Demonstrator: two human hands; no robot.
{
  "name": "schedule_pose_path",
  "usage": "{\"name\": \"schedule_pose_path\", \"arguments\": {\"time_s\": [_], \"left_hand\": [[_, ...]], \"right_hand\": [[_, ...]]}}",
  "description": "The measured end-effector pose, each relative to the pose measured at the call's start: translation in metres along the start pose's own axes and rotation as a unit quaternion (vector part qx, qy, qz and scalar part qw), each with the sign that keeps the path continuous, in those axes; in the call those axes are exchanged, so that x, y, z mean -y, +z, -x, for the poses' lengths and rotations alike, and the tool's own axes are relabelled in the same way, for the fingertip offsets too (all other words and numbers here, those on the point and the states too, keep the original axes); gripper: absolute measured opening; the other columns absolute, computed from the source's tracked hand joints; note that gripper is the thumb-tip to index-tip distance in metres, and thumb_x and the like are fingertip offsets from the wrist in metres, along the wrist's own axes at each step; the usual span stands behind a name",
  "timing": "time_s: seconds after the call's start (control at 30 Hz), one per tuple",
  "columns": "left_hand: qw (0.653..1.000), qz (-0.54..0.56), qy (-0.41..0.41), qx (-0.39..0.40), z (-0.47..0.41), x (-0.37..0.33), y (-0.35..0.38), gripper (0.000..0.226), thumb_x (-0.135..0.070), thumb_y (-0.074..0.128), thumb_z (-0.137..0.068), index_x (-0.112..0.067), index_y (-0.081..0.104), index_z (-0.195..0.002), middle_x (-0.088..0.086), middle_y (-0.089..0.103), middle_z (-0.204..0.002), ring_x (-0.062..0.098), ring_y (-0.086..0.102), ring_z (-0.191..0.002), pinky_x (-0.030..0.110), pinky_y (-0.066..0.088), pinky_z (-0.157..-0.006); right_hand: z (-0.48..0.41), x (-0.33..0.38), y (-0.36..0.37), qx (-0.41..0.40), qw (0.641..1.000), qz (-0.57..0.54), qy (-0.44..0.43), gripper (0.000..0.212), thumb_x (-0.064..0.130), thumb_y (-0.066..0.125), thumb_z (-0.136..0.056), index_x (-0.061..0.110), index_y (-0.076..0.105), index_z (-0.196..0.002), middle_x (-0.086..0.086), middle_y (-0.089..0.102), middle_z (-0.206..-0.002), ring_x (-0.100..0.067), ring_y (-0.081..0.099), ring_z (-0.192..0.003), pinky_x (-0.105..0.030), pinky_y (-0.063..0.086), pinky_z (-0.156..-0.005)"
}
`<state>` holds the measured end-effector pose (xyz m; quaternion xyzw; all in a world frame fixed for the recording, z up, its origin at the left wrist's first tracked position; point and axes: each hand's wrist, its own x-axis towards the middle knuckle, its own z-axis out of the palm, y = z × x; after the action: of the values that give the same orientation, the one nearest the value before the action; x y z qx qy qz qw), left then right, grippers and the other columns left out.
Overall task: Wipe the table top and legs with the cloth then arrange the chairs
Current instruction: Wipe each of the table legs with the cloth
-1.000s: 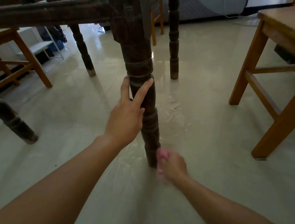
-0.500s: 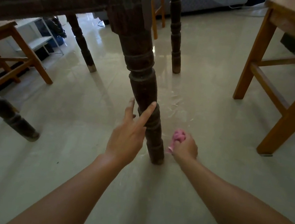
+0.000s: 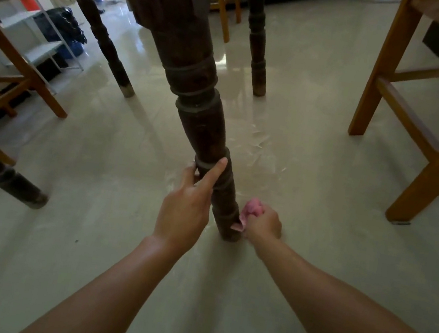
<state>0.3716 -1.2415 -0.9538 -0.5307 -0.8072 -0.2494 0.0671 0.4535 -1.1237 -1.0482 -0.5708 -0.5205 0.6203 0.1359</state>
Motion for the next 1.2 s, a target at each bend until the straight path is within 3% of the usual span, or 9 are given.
{"name": "schedule_pose_path", "arguments": {"time_s": [0.1,0.2,0.4,0.53,0.67,0.87,0.97,1.07,1.2], "left_hand": [[1.0,0.007,-0.004,-0.003,0.0,0.001,0.003,0.071,-0.007,0.057,-0.092,-0.039,0.023,-0.146,0.017,0.045,-0.135,0.028,0.064,-0.094,0.044,0.058,-0.079],[1.0,0.022,0.002,-0.012,0.0,0.002,0.005,0.071,-0.006,0.057,-0.092,-0.039,0.024,-0.145,0.017,0.043,-0.137,0.029,0.063,-0.1,0.047,0.057,-0.082],[0.999,0.031,-0.007,-0.011,0.002,0.0,0.007,0.079,-0.003,0.057,-0.09,-0.045,0.018,-0.144,0.014,0.038,-0.141,0.028,0.063,-0.098,0.043,0.058,-0.083],[0.999,0.033,-0.004,0.015,0.003,0.0,-0.002,0.082,0.0,0.055,-0.09,-0.048,0.017,-0.145,0.01,0.032,-0.145,0.026,0.062,-0.096,0.04,0.057,-0.083],[0.997,0.001,-0.011,0.08,-0.001,0.004,-0.018,0.082,-0.002,0.049,-0.093,-0.052,0.009,-0.146,0.004,0.027,-0.152,0.025,0.058,-0.106,0.04,0.055,-0.087],[0.997,0.02,-0.044,0.058,0.018,0.006,-0.045,0.052,-0.017,0.048,-0.098,-0.036,0.035,-0.145,0.0,0.041,-0.145,0.019,0.05,-0.122,0.035,0.046,-0.1],[0.993,0.059,-0.082,0.065,0.027,0.015,-0.066,0.037,-0.028,0.049,-0.099,-0.033,0.051,-0.136,-0.003,0.046,-0.143,0.015,0.048,-0.124,0.037,0.044,-0.103],[0.981,0.131,-0.116,0.08,0.03,0.013,-0.089,0.03,-0.035,0.052,-0.097,-0.03,0.061,-0.125,-0.005,0.057,-0.132,0.007,0.052,-0.117,0.034,0.046,-0.1],[0.901,0.361,-0.212,0.117,0.029,-0.013,-0.115,0.033,-0.039,0.047,-0.098,-0.026,0.06,-0.125,-0.001,0.067,-0.114,0.01,0.065,-0.097,0.033,0.055,-0.089]], "right_hand": [[0.005,-0.045,0.024,0.054,0.991,0.118,0.009,0.012,0.022,0.059,-0.087,0.013,0.061,-0.08,-0.013,0.067,-0.083,-0.031,0.067,-0.075,-0.03,0.054,-0.059],[0.01,-0.052,0.014,0.117,0.965,0.233,0.013,0.017,0.031,0.065,-0.083,0.015,0.066,-0.075,-0.008,0.071,-0.071,-0.021,0.066,-0.052,-0.027,0.052,-0.049],[-0.02,-0.01,-0.001,-0.041,0.976,0.206,-0.057,0.019,0.013,0.061,-0.089,0.016,0.063,-0.071,-0.005,0.061,-0.076,-0.023,0.056,-0.067,-0.018,0.041,-0.058],[0.007,-0.057,0.021,0.128,0.961,0.245,-0.026,0.005,0.017,0.063,-0.088,0.019,0.066,-0.092,-0.005,0.071,-0.083,-0.027,0.068,-0.074,-0.032,0.055,-0.067],[0.052,-0.055,0.017,0.386,0.852,0.353,-0.005,0.009,0.01,0.057,-0.091,0.012,0.065,-0.089,-0.009,0.069,-0.083,-0.017,0.063,-0.057,-0.028,0.054,-0.051],[0.089,0.033,-0.017,0.34,0.925,0.145,-0.086,0.01,0.011,0.059,-0.09,0.008,0.063,-0.098,-0.007,0.07,-0.076,-0.015,0.067,-0.063,-0.026,0.052,-0.058],[0.116,0.065,-0.034,0.36,0.929,0.031,-0.08,0.014,0.009,0.061,-0.089,0.006,0.062,-0.102,-0.008,0.071,-0.081,-0.02,0.068,-0.073,-0.033,0.056,-0.071],[0.132,0.081,-0.04,0.357,0.918,0.064,-0.161,0.018,0.006,0.057,-0.094,0.008,0.068,-0.109,-0.01,0.072,-0.1,-0.021,0.071,-0.087,-0.031,0.057,-0.079],[0.148,0.097,-0.039,0.29,0.929,0.023,-0.227,0.032,0.005,0.072,-0.083,0.013,0.064,-0.113,-0.005,0.075,-0.099,-0.018,0.073,-0.089,-0.034,0.059,-0.08]]}}
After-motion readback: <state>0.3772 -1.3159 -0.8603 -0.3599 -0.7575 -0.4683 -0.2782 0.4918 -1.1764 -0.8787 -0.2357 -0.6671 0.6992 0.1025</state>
